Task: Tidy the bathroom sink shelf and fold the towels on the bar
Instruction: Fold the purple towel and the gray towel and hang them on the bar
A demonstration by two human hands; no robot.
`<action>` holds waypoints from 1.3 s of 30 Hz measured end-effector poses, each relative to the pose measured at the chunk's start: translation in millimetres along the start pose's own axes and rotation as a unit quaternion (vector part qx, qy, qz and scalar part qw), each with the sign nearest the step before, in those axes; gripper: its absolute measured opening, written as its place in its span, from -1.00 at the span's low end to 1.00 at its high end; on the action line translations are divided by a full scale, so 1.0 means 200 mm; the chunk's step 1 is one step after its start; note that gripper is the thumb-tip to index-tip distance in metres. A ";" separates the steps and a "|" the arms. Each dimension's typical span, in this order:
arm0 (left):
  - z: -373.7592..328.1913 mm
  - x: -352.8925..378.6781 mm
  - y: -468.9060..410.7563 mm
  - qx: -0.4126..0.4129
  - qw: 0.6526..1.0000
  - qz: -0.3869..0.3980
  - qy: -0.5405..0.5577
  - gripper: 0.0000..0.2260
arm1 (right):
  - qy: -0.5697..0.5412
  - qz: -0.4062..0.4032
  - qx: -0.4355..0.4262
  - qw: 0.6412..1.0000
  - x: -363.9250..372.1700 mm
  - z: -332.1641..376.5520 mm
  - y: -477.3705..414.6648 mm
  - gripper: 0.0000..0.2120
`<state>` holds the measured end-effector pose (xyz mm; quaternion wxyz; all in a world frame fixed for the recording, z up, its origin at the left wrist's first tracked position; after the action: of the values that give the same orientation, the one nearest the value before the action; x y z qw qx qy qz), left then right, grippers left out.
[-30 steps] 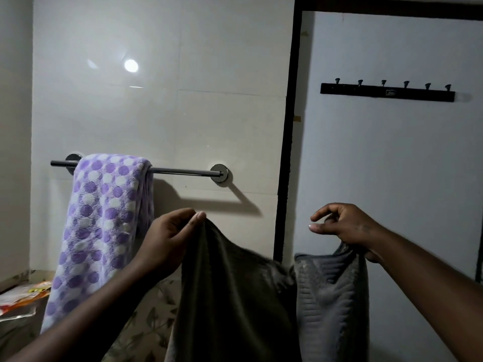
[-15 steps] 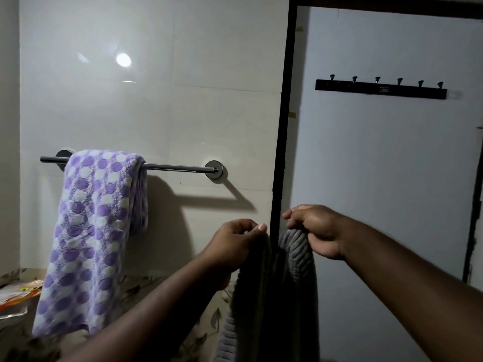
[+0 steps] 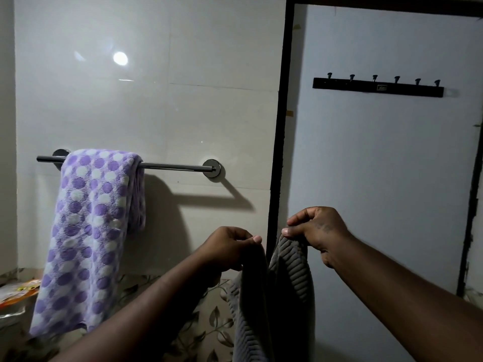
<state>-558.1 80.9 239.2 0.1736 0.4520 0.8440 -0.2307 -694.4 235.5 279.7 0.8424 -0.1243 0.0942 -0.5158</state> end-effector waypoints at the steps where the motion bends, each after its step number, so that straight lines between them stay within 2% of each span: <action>1: 0.01 0.00 0.00 -0.006 1.000 0.001 0.012 -0.75 | 0.012 -0.008 -0.015 1.000 0.00 0.00 0.00 -0.78; 8: 0.01 0.11 -0.02 -0.029 0.981 0.026 0.192 -0.82 | 0.090 -0.012 -0.104 0.990 0.11 0.01 0.11 -0.74; 13: 0.02 0.12 -0.02 -0.011 0.979 0.004 0.203 -0.89 | 0.092 -0.006 -0.119 0.989 0.13 -0.02 0.13 -0.83; 18: 0.03 0.12 -0.02 0.008 0.981 -0.033 0.189 -0.88 | 0.087 0.027 -0.130 0.987 0.15 -0.04 0.16 -0.92; 23: 0.03 0.11 -0.02 0.019 0.980 -0.050 0.194 -0.87 | 0.038 0.065 -0.099 0.992 0.16 -0.07 0.19 -0.93; 26: 0.02 0.10 -0.02 0.037 0.977 -0.053 0.203 -0.85 | -0.014 0.103 -0.067 0.992 0.15 -0.08 0.21 -0.83; 29: 0.01 0.09 -0.03 0.072 0.979 -0.072 0.177 -0.84 | -0.056 0.128 -0.053 0.989 0.14 -0.08 0.22 -0.73; 33: -0.01 0.06 -0.04 0.164 0.974 -0.139 0.072 -0.90 | -0.125 0.154 -0.021 0.980 0.12 -0.06 0.21 -0.74; 35: -0.02 0.05 -0.04 0.201 0.964 -0.176 0.003 -0.96 | -0.140 0.156 -0.006 0.978 0.11 -0.05 0.20 -0.72; 39: -0.04 0.03 -0.01 0.246 0.934 -0.250 -0.071 -0.93 | -0.150 0.151 0.008 0.977 0.10 -0.05 0.18 -0.67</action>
<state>-564.5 89.1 243.3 0.0527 0.2374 0.8321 -0.4984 -657.9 231.1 258.9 0.9161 -0.1781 -0.0198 -0.3586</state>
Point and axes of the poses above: each hand's wrist, its own y-axis away from the middle knuckle, its own x-axis out of the palm, z = x × y, the point moved 5 cm from there along -y, towards the middle knuckle, and after that the axes turned 13 degrees about -y, right-handed, at the moved point
